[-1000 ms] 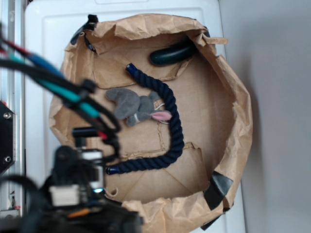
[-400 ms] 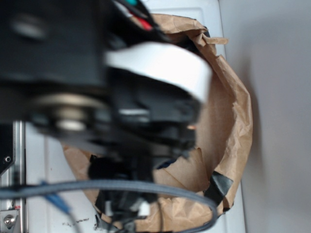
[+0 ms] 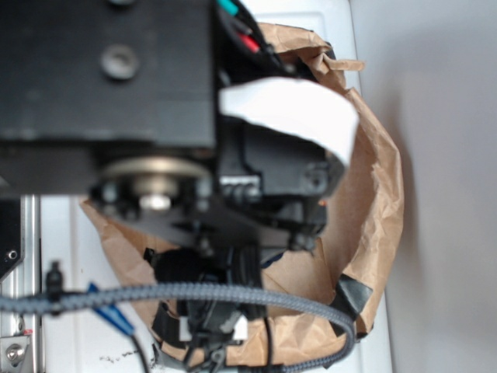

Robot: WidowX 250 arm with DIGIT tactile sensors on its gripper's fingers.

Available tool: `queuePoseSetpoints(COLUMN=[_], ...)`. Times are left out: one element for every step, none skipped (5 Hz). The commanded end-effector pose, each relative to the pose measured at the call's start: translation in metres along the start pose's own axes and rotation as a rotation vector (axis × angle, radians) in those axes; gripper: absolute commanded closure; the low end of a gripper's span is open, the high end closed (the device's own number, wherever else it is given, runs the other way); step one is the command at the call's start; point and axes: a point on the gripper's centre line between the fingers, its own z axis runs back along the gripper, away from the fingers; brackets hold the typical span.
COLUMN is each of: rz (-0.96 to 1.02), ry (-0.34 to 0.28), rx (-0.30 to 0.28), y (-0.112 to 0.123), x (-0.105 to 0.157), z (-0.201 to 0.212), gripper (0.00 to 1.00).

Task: Grab the blue rope.

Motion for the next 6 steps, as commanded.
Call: queuePoseSetpoints(rz=[0.012, 0.065, 0.08, 0.178, 0.27, 0.304], ry=[-0.064, -0.088, -0.097, -0.061, -0.076, -0.067], rx=[0.002, 0.022, 0.025, 0.076, 0.143, 0.192], y=[0.002, 0.016, 0.024, 0.032, 0.029, 0.029], x=[0.008, 0.008, 0.009, 0.017, 0.009, 0.0], z=[0.016, -0.009, -0.02, -0.036, -0.063, -0.087], gripper=[0.0, 0.0, 0.0, 0.0, 0.0, 0.0])
